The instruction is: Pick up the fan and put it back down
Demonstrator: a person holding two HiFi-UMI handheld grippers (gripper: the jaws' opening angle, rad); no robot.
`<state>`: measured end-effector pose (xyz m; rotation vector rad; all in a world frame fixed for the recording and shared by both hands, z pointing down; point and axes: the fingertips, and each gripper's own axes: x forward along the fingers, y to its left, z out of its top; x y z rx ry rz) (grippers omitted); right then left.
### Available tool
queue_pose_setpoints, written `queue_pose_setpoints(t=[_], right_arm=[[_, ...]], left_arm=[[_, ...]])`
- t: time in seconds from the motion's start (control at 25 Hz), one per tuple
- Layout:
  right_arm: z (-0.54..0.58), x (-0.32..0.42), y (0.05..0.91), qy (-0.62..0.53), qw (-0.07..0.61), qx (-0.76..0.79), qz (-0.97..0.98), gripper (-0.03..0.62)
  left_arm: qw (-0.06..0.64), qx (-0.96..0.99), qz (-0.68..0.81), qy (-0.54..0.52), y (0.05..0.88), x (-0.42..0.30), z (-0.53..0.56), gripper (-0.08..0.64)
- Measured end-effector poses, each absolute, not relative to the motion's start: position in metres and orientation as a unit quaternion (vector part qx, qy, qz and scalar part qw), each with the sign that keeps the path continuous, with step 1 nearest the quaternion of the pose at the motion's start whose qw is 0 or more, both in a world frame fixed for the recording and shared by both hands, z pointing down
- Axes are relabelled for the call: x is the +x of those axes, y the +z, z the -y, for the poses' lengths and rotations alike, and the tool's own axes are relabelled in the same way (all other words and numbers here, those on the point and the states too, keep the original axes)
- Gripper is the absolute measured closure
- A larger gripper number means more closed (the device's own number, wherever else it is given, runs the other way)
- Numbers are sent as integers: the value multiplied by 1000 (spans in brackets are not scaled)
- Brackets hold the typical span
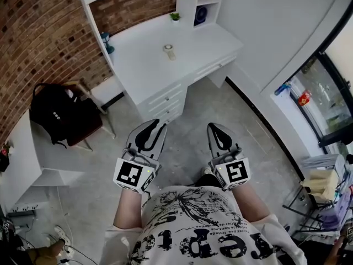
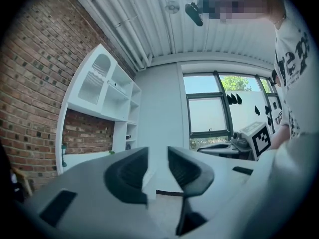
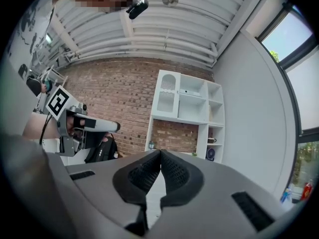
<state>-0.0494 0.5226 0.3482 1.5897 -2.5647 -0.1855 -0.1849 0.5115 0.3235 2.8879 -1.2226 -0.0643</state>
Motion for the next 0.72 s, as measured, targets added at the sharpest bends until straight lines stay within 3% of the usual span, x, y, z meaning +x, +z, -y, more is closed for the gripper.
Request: queue_pose_setpoints(t=[0.08, 0.2, 0.72], right_arm=[[-515, -44, 350, -62, 58, 523, 848, 577], [-494, -27, 355, -59, 54, 516, 853, 577], [-312, 80, 362, -31, 48, 443, 894, 577]], left_arm=[[1, 919, 394, -32, 322, -181, -503, 238], [-6, 907, 419, -32, 323, -172, -482, 208], [13, 851, 525, -1, 331, -80, -338, 207]])
